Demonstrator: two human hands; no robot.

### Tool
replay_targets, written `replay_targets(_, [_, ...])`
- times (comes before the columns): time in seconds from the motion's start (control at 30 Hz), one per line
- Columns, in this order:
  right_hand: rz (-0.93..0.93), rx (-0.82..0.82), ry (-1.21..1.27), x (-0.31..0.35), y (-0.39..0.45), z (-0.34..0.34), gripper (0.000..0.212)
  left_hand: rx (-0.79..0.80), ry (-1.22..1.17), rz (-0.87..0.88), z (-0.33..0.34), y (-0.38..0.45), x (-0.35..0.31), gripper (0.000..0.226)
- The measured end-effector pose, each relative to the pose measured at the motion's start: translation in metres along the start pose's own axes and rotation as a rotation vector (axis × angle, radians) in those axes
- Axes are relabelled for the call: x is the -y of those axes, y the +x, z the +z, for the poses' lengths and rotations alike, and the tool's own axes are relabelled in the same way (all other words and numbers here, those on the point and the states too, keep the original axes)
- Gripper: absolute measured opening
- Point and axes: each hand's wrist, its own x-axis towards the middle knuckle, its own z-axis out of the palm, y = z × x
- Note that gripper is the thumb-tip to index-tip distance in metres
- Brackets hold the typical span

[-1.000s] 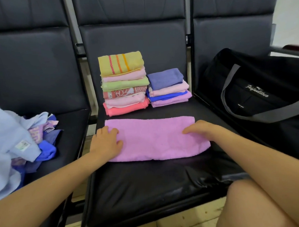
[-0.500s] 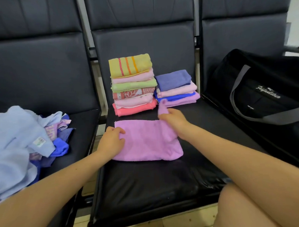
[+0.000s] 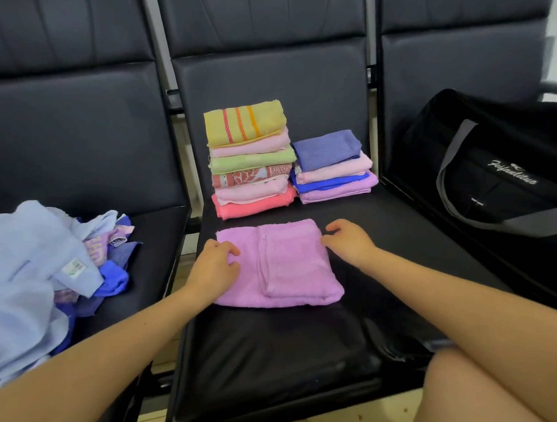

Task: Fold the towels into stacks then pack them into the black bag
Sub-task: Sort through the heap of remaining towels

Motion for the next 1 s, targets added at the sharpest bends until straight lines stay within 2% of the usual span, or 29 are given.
replay_targets(0.07, [0.131, 0.133, 0.114, -0.006, -0.004, -0.001, 0.028, 0.009, -0.030, 0.013, 0.006, 0.000, -0.004, 0.028])
replay_targets(0.13, [0.216, 0.314, 0.186, -0.011, -0.011, 0.001, 0.039, 0.040, -0.041, 0.058, 0.014, -0.003, -0.012, 0.026])
replay_targets(0.2, [0.237, 0.367, 0.227, -0.014, -0.014, 0.004, 0.052, 0.075, -0.061, 0.117, 0.022, -0.005, -0.020, 0.026])
replay_targets(0.27, [0.240, 0.334, 0.264, -0.013, -0.015, 0.002, 0.050, 0.104, -0.082, 0.146, 0.028, -0.007, -0.026, 0.026])
replay_targets(0.4, [0.201, 0.117, 0.322, -0.014, -0.009, -0.011, 0.036, 0.128, -0.013, 0.157, 0.029, -0.012, -0.031, 0.026])
replay_targets(0.5, [0.108, -0.022, 0.173, -0.012, -0.009, -0.024, 0.019, 0.133, 0.125, 0.164, 0.027, -0.017, -0.033, 0.026])
replay_targets(0.57, [0.040, -0.068, 0.150, -0.004, -0.010, -0.028, 0.013, 0.148, 0.110, 0.155, 0.027, -0.016, -0.033, 0.027])
replay_targets(0.63, [-0.040, -0.070, 0.170, 0.010, -0.014, -0.027, 0.012, 0.176, 0.009, 0.126, 0.028, -0.013, -0.035, 0.026])
replay_targets(0.7, [-0.139, 0.007, 0.142, 0.026, -0.022, -0.020, 0.018, 0.181, -0.135, 0.074, 0.026, -0.009, -0.035, 0.025])
replay_targets(0.77, [-0.188, 0.158, 0.150, 0.042, -0.033, -0.010, 0.026, 0.159, -0.298, 0.010, 0.022, -0.006, -0.036, 0.027])
replay_targets(0.83, [-0.129, 0.367, 0.230, 0.052, -0.044, -0.001, 0.025, 0.158, -0.468, -0.080, 0.019, -0.003, -0.036, 0.031])
replay_targets(0.9, [-0.074, 0.484, 0.245, 0.056, -0.048, 0.005, 0.026, 0.163, -0.614, -0.185, 0.016, 0.000, -0.035, 0.036])
replay_targets(1.0, [-0.043, 0.401, 0.250, 0.051, -0.044, 0.007, 0.020, 0.173, -0.684, -0.263, 0.013, 0.002, -0.037, 0.039])
